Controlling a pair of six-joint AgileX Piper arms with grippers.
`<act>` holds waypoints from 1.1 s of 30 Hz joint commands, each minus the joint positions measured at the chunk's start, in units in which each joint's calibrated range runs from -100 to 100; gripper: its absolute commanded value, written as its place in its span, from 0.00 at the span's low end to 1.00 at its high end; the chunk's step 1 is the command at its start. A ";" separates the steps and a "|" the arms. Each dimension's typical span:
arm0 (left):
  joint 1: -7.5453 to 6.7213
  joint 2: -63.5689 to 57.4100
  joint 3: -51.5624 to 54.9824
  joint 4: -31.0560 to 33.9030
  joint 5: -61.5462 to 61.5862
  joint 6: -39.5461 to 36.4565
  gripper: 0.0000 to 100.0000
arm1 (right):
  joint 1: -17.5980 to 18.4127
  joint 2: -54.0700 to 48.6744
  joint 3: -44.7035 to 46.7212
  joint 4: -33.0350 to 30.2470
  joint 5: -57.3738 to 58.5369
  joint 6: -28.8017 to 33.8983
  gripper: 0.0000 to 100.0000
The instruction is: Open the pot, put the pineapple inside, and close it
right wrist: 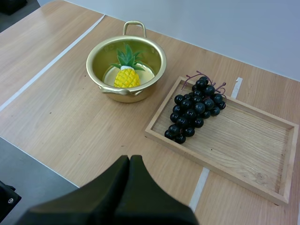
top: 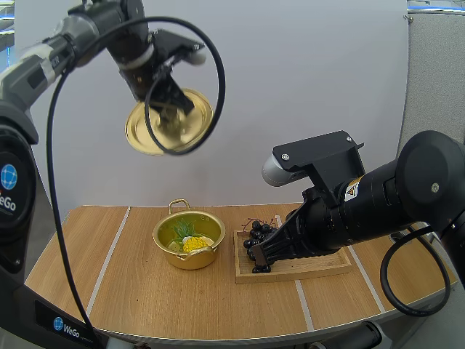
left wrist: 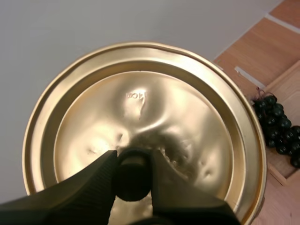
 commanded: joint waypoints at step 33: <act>-0.11 21.48 14.55 -6.42 -8.27 6.42 0.00 | -0.28 -0.70 0.13 0.50 0.00 -0.39 0.00</act>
